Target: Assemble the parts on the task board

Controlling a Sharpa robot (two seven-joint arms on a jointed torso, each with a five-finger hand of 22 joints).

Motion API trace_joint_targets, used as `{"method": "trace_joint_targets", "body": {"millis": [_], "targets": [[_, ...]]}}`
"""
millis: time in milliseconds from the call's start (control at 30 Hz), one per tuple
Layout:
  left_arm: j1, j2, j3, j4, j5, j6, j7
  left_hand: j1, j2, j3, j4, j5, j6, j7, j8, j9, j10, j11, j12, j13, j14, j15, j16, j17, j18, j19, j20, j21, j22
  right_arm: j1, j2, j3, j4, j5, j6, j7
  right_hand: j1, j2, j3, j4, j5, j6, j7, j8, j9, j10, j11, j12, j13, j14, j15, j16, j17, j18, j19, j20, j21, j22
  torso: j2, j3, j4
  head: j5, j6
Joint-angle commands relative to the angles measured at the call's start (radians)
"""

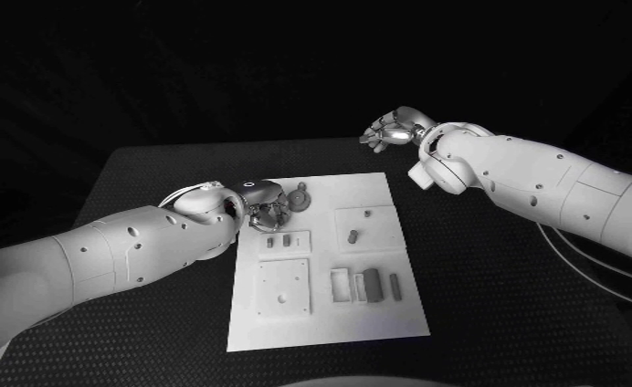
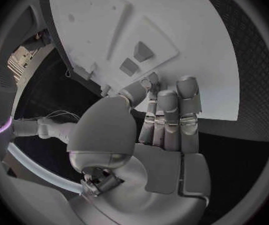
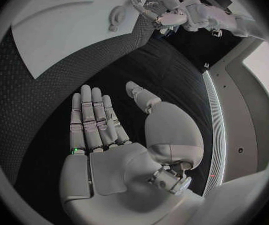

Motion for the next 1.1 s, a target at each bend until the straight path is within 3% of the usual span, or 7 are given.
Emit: {"method": "trace_joint_targets", "body": {"millis": [33,367,667,833,1100], "targets": [[-0.006,0.004,-0.004,0.004,0.004,0.049,0.005,-0.012,-0.002,-0.005,0.003,-0.001,-0.003,0.004,-0.001,-0.002,0.012,0.017,0.0,0.001,-0.009,0.003,0.004,-0.002,0.088,-0.005,-0.006,-0.006,0.017,0.0,-0.001,0.0,0.002,-0.002,0.012,0.004,0.006,-0.002,-0.006,0.002,0.002,-0.005,0.033,0.006,-0.001,0.009,-0.002,-0.006,-0.001,0.007,-0.001,-0.004,0.001,-0.004,0.001,0.004,-0.005,0.002,0.0,0.0004,-0.0002,0.0,0.0],[-0.006,0.003,-0.004,0.002,0.004,0.045,0.003,-0.014,-0.026,-0.015,0.001,-0.002,-0.027,0.013,-0.013,-0.009,-0.017,0.026,-0.01,0.001,-0.019,0.011,0.006,-0.006,0.088,-0.012,-0.001,-0.009,0.019,0.0,-0.001,0.0,0.001,-0.002,0.012,0.003,0.006,-0.002,-0.006,0.002,0.002,-0.005,0.033,0.006,-0.002,0.009,-0.002,-0.007,-0.002,0.007,-0.001,-0.005,0.002,-0.004,0.001,0.004,-0.006,0.002,0.0,0.0006,-0.0008,0.0,0.0],[-0.006,0.001,-0.004,0.001,0.01,0.01,0.01,-0.01,-0.051,-0.027,0.003,-0.002,-0.094,0.026,-0.042,-0.023,-0.091,0.048,-0.018,-0.003,-0.026,0.032,0.016,-0.012,0.103,-0.013,0.018,-0.009,0.02,0.0,-0.002,0.0,0.001,-0.002,0.011,0.004,0.006,-0.003,-0.007,0.002,0.002,-0.005,0.033,0.006,-0.002,0.009,-0.002,-0.007,-0.003,0.006,0.0,-0.008,0.003,-0.004,0.0,0.005,-0.007,0.003,0.0,0.0,0.0002,0.0,0.0],[-0.006,0.0,-0.004,0.002,0.019,-0.009,0.014,-0.006,-0.056,-0.029,0.004,-0.002,-0.135,0.024,-0.058,-0.03,-0.122,0.056,-0.011,-0.003,-0.027,0.04,0.022,-0.015,0.112,-0.012,0.027,-0.009,0.019,0.0,-0.002,0.0,0.001,-0.002,0.013,0.005,0.006,-0.002,-0.007,0.002,0.002,-0.005,0.033,0.007,-0.003,0.009,-0.002,-0.007,-0.004,0.006,0.0,-0.009,0.003,-0.004,0.0,0.005,-0.008,0.003,0.0,-0.0001,0.0002,0.0,0.001],[-0.006,-0.005,-0.004,0.002,0.02,-0.014,0.012,-0.003,-0.058,-0.029,0.004,-0.001,-0.144,0.027,-0.055,-0.028,-0.144,0.06,0.006,0.001,-0.03,0.044,0.027,-0.019,0.119,-0.011,0.032,-0.009,0.02,0.0,-0.001,0.0,0.0,-0.002,0.015,0.004,0.007,-0.002,-0.007,0.002,0.002,-0.005,0.033,0.007,-0.003,0.009,-0.002,-0.007,-0.004,0.006,0.0,-0.009,0.004,-0.004,0.0,0.005,-0.009,0.003,0.0,-0.0002,-0.0001,0.0,0.001]]}}
